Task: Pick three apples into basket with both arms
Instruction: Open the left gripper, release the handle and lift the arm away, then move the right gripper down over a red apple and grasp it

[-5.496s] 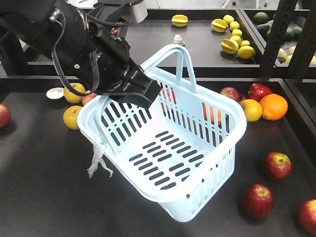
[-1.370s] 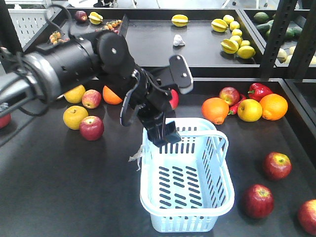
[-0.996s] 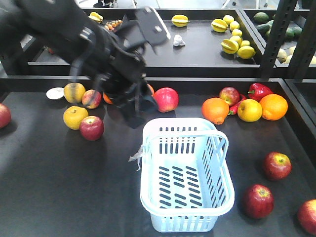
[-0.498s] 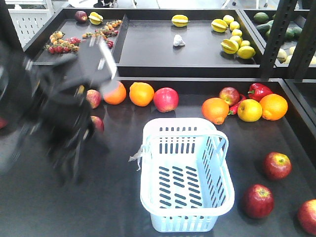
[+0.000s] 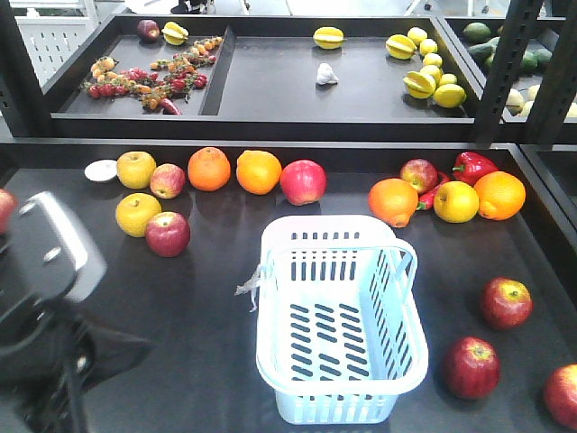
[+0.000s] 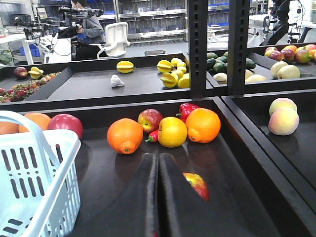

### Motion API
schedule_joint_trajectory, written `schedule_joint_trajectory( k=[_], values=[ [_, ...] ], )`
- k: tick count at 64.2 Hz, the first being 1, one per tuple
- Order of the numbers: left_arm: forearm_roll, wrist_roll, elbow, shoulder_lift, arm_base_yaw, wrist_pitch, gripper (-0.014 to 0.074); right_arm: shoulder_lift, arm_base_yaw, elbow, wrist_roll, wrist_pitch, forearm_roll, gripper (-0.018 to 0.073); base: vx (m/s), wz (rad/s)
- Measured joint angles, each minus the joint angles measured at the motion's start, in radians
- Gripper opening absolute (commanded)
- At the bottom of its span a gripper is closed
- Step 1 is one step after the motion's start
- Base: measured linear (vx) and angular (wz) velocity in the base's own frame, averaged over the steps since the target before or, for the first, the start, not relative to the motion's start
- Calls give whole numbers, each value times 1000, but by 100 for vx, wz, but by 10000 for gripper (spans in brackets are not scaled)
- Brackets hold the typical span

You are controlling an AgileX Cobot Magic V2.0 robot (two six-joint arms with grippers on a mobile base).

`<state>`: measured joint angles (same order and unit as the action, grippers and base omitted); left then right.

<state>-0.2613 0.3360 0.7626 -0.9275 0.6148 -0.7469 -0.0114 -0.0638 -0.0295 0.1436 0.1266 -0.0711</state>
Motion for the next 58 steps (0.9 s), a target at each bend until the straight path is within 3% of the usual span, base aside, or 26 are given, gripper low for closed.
schedule_joint_trajectory(
  k=[28,45,51,58],
  values=[
    [-6,-184,-453,224,0,360,-8,0,0,0,0,-1,0,-3,0,0],
    [-7,-216,-561,242,0,483,-8,0,0,0,0,-2,1,-3,0,0],
    [-7,-216,-565,242,0,490,-8,0,0,0,34,-27,42,-3,0,0],
    [-7,-216,-565,242,0,492,-8,0,0,0,134,-89,163,-3,0,0]
  ],
)
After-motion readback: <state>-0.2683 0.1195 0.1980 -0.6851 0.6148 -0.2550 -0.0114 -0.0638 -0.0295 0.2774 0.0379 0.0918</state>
